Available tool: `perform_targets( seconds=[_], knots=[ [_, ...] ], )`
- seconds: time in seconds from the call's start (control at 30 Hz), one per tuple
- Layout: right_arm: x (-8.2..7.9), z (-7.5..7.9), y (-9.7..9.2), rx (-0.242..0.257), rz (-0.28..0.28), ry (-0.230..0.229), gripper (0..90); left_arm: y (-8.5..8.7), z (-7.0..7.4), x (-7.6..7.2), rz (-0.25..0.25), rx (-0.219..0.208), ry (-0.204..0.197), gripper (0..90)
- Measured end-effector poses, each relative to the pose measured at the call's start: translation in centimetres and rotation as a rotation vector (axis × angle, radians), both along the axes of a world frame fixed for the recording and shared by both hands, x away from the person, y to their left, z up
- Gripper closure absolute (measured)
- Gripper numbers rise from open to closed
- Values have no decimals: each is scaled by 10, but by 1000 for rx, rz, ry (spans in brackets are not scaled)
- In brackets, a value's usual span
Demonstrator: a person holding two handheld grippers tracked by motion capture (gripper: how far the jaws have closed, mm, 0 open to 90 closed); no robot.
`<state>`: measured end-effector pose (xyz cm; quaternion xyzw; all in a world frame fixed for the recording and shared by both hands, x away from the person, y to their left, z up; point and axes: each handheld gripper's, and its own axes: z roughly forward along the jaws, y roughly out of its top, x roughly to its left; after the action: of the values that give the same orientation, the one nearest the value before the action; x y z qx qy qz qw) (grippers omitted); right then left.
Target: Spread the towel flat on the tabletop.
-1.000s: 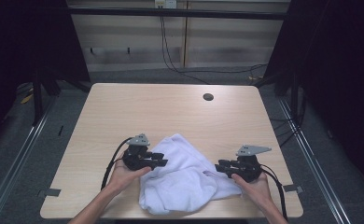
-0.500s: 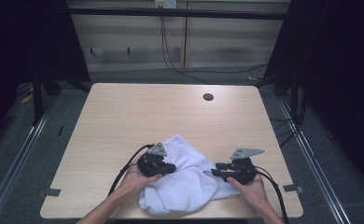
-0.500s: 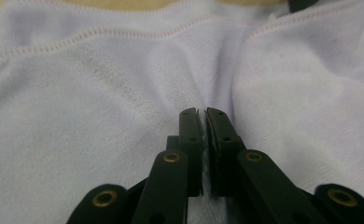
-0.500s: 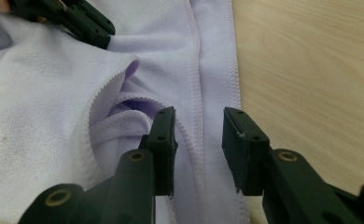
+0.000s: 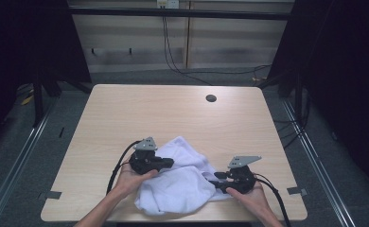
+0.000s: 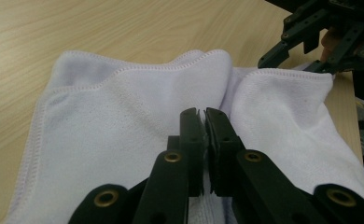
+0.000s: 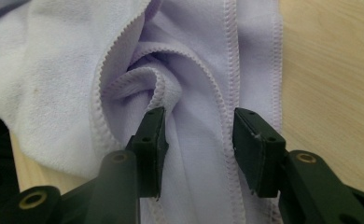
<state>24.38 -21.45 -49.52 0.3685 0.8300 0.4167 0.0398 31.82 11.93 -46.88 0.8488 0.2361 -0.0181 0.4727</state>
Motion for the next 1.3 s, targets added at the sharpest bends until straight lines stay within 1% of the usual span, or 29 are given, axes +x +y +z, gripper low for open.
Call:
perform_targets(
  seconds=[0.07,0.13,0.2,0.23,0.27,0.3,0.33,0.4,0.43,0.5,0.57,0.6,0.67,0.73,0.77,0.8,0.83,0.87,0.9,0.93,0.97,1.0,1.03,1.07,1.1,1.17,1.2,1.23,1.3],
  knots=[
    [-5,4,-1,-6,-10,-14,544,3,1,0,5,-9,4,866],
    [-14,7,-2,-23,8,-33,548,7,0,0,11,-27,16,868],
    [-19,6,-2,-38,12,-36,535,9,-2,2,19,-32,28,869],
    [-22,9,0,-57,17,-72,540,9,-3,2,20,-33,26,870],
    [-23,12,1,-50,19,-84,546,10,-2,2,19,-34,21,871],
    [-22,15,2,-31,19,-86,543,10,-1,1,27,-44,21,872],
    [-21,14,3,-23,20,-78,530,12,0,1,36,-59,19,873],
    [-22,12,5,-40,12,-72,525,15,3,2,46,-77,19,874],
    [-22,11,6,-37,26,-71,544,17,3,2,57,-80,15,875],
    [-24,11,6,-13,46,-79,567,21,3,3,67,-96,24,874],
    [-27,14,8,-6,61,-107,584,22,2,4,71,-104,36,875],
    [-27,14,9,-3,64,-109,587,22,2,4,73,-101,34,874],
    [-26,15,13,-5,61,-139,606,21,1,3,74,-95,29,874],
    [-22,16,17,13,70,-134,634,20,1,3,76,-93,27,874],
    [-21,16,20,5,64,-142,636,20,2,2,75,-90,26,874],
    [-20,19,23,-13,70,-172,651,20,1,2,71,-90,23,874],
    [-17,22,25,3,67,-182,663,19,1,3,66,-91,23,874],
    [-13,24,27,31,65,-170,666,18,1,2,67,-91,24,874],
    [-7,23,32,14,61,-155,659,18,1,2,64,-92,25,874],
    [-2,20,36,-14,71,-139,656,18,1,2,60,-94,25,873],
    [1,15,40,-12,92,-106,650,18,1,2,58,-92,22,873],
    [3,11,42,-15,103,-85,649,17,2,1,58,-88,19,872],
    [4,6,45,-35,110,-63,666,17,2,1,55,-82,13,872],
    [4,3,47,-56,108,-52,725,17,2,0,54,-79,10,872],
    [3,3,46,-40,104,-47,797,17,2,1,55,-77,9,873],
    [4,7,41,-17,74,-45,870,20,5,2,66,-109,14,874],
    [5,11,37,-1,46,-49,879,24,9,3,75,-140,19,874],
    [6,17,30,14,11,-55,882,27,12,4,82,-153,17,874],
    [9,25,17,14,-38,-76,885,37,23,7,113,-194,-4,877]
  ],
)
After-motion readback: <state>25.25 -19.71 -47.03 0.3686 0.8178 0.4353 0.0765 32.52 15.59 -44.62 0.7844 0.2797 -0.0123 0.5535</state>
